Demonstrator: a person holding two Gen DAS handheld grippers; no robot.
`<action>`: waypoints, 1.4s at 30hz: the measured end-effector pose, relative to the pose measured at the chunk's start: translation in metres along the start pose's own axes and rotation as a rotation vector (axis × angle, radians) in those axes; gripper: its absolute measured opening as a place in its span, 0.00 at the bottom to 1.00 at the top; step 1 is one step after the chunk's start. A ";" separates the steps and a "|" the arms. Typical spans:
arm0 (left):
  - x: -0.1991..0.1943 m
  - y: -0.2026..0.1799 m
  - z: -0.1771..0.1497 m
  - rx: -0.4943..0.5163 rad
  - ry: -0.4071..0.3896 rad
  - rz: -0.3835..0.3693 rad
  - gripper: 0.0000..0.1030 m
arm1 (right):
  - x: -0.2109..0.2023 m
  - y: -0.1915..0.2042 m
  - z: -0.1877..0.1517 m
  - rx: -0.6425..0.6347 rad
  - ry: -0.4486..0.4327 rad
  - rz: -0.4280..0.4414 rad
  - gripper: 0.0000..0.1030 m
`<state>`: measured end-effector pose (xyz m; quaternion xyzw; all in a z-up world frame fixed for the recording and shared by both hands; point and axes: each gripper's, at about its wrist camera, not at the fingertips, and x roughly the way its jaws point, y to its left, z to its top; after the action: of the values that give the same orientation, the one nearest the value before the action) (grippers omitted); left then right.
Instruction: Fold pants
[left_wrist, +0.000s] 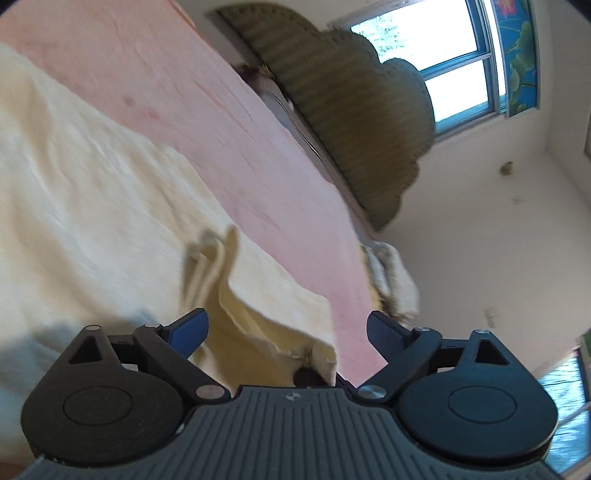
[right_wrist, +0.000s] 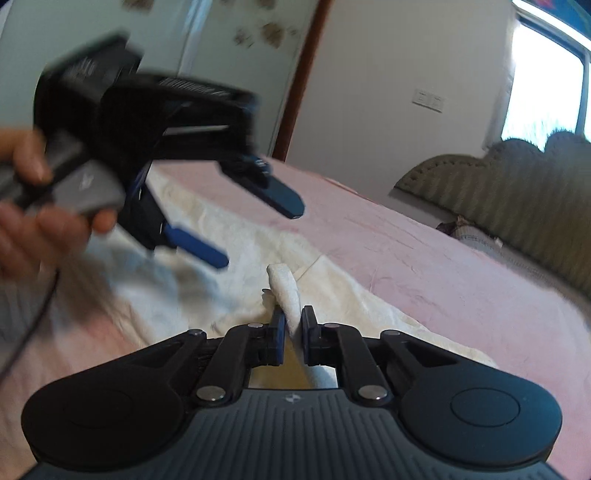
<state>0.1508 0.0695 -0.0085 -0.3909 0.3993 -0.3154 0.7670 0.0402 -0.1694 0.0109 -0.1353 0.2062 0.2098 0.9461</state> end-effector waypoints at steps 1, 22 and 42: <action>0.008 0.003 0.001 -0.029 0.014 -0.016 0.91 | -0.004 -0.006 0.002 0.036 -0.015 0.017 0.09; 0.064 -0.010 -0.021 0.373 0.014 0.376 0.17 | 0.016 0.003 -0.015 0.116 0.155 0.194 0.26; 0.043 -0.026 -0.026 0.406 -0.092 0.434 0.23 | -0.006 -0.093 -0.022 0.374 0.139 -0.052 0.40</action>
<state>0.1451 0.0136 -0.0117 -0.1488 0.3671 -0.1992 0.8963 0.0703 -0.2606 0.0103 0.0233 0.3028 0.1335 0.9434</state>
